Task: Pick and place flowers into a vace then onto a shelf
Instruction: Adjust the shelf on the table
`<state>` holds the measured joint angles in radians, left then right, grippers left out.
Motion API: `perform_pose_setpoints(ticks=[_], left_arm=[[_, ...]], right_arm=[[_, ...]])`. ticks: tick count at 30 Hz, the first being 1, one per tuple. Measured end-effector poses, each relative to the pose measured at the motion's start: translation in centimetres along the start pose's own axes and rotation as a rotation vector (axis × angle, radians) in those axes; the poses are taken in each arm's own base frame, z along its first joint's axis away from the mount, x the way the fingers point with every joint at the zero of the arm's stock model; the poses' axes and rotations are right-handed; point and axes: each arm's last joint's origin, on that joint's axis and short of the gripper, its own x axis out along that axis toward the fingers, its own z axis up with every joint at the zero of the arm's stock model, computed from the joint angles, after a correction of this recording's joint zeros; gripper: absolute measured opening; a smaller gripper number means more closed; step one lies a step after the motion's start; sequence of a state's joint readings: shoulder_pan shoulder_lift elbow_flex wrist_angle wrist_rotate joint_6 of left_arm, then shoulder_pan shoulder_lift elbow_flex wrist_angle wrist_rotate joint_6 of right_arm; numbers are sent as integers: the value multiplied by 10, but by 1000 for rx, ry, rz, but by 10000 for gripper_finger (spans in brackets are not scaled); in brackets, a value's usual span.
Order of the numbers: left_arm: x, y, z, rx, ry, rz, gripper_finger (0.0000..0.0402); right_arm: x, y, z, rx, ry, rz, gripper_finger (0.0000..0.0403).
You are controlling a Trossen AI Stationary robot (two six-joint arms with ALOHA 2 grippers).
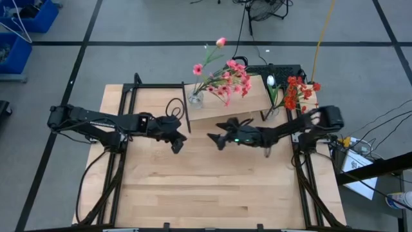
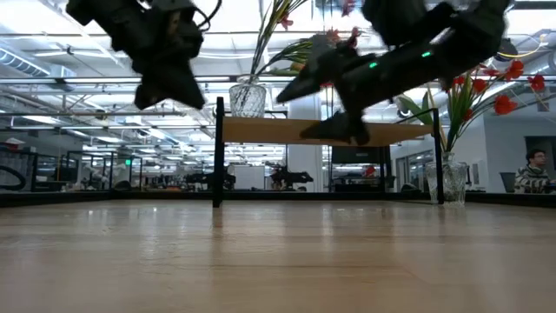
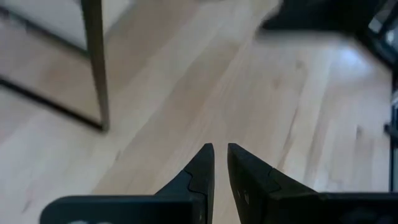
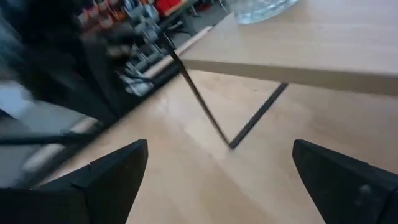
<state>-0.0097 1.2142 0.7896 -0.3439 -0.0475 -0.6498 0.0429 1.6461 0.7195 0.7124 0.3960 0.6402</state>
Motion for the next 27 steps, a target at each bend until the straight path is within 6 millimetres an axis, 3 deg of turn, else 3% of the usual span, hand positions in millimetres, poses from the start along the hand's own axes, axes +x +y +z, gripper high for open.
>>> perform_pose_setpoints(ticks=[10,19,27], left_arm=[[-35,5,-3,-7,-23,14,51],[-61,11,-7,3,-58,34,51],[-71,13,-9,19,-71,34,51]], right_arm=[[82,13,-20,-122,51,20,336],[121,23,-11,-206,-39,-29,287],[135,14,-4,-144,-63,-56,272]])
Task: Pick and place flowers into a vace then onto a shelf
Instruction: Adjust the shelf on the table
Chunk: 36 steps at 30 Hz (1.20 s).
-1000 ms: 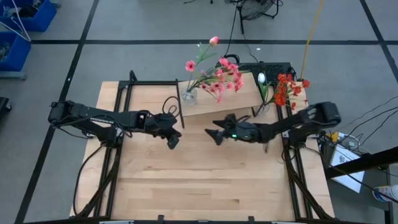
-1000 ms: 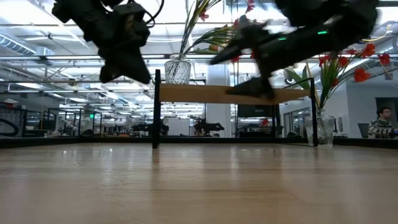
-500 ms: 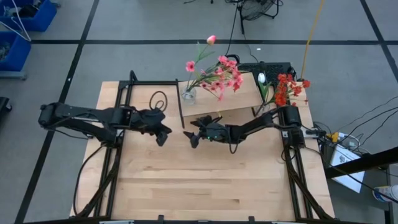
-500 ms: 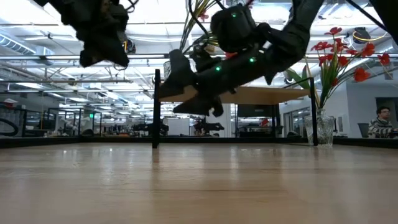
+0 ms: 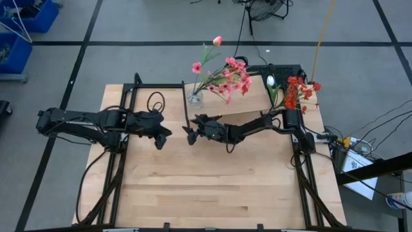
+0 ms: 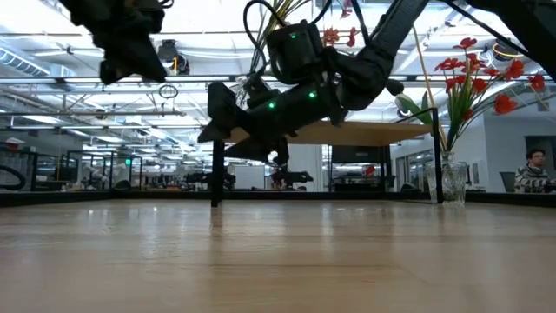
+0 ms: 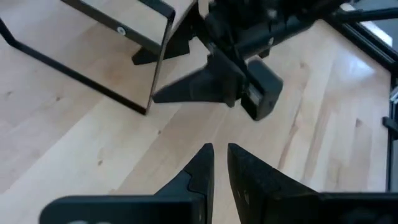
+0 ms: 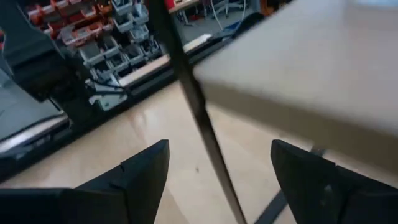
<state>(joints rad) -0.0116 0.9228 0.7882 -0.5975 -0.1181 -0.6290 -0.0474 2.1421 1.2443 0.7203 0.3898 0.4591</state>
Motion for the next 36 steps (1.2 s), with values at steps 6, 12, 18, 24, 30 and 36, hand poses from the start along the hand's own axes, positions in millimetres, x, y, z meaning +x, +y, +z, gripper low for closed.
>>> perform_pose_setpoints(ticks=[6,12,18,24,30,36], left_arm=[[-1,1,0,26,-10,23,51],[-1,2,0,42,-15,26,51],[-1,2,1,67,-18,29,51],[-1,2,1,79,-23,36,51],[-1,2,1,77,-21,38,51],[-1,2,0,76,-18,40,51]], right_arm=[[5,0,8,15,6,46,264],[11,-1,20,58,-9,81,250],[15,-3,25,72,1,97,232],[21,-5,16,105,1,141,218],[39,9,8,103,-12,169,215],[59,25,12,94,-28,231,215]])
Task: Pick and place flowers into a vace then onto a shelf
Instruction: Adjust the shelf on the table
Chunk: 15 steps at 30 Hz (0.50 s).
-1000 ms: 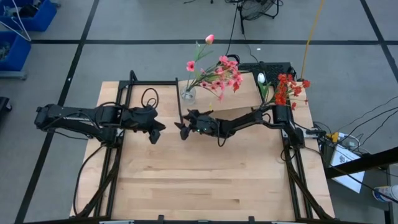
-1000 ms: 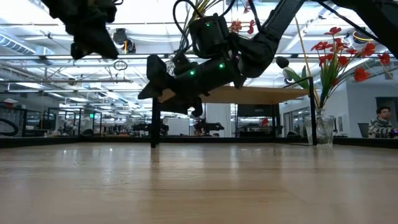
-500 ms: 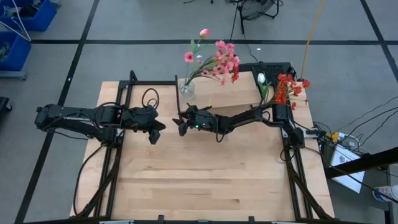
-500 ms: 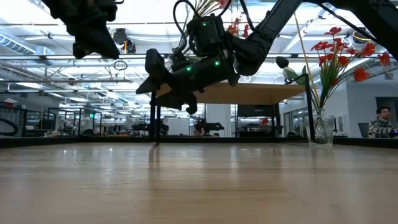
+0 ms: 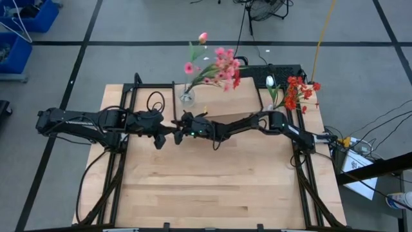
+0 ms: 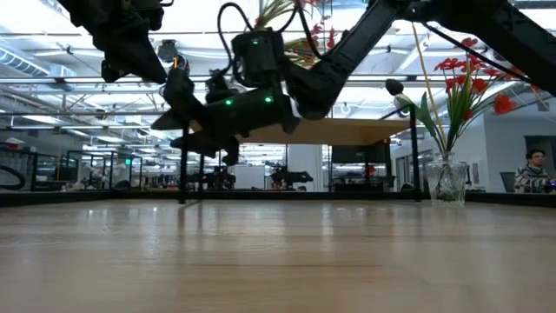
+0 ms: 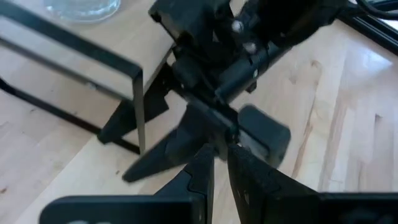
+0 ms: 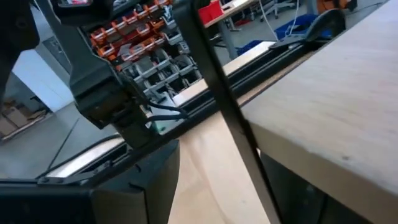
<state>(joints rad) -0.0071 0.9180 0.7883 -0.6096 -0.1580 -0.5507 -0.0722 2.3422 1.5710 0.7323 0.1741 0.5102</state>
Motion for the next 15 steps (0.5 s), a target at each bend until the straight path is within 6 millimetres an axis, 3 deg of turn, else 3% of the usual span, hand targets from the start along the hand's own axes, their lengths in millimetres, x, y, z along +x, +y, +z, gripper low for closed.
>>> perform_pose_setpoints(ticks=[10,15], left_arm=[[0,1,-2,7,16,10,51],[0,2,-4,22,38,23,51]], right_arm=[[-1,4,-16,-11,163,-37,217],[-6,21,-22,-26,152,-14,232]])
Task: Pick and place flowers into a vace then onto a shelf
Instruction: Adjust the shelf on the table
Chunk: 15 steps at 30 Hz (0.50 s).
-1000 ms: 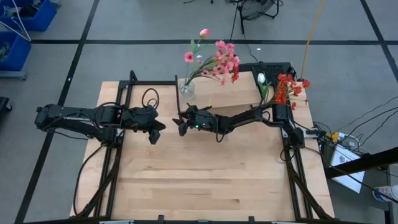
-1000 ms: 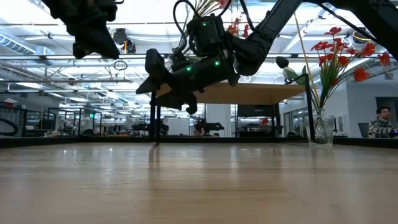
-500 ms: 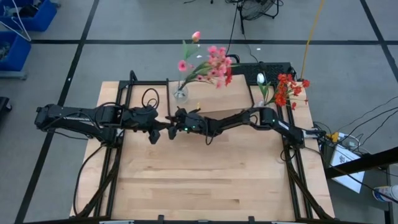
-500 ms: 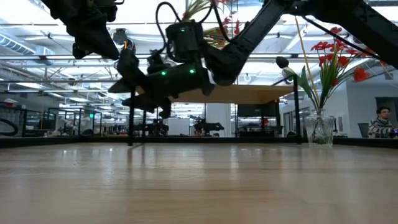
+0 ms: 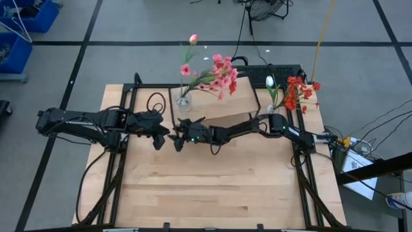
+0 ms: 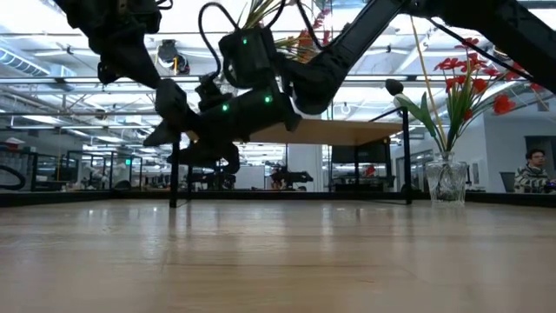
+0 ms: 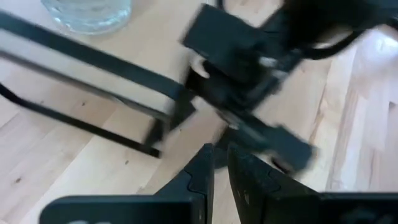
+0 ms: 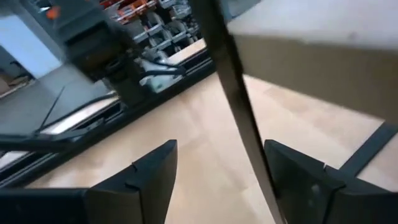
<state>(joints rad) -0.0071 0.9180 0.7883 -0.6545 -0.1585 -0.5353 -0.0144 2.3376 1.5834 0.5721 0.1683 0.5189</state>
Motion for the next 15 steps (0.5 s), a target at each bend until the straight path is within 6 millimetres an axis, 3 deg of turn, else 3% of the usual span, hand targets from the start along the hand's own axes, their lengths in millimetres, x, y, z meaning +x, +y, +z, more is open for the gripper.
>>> perform_pose_setpoints(ticks=[8,15], left_arm=[[0,0,0,30,4,2,51],[0,0,0,43,0,0,51]], right_arm=[[-15,30,-11,106,85,25,263],[-34,55,-17,81,61,-108,331]])
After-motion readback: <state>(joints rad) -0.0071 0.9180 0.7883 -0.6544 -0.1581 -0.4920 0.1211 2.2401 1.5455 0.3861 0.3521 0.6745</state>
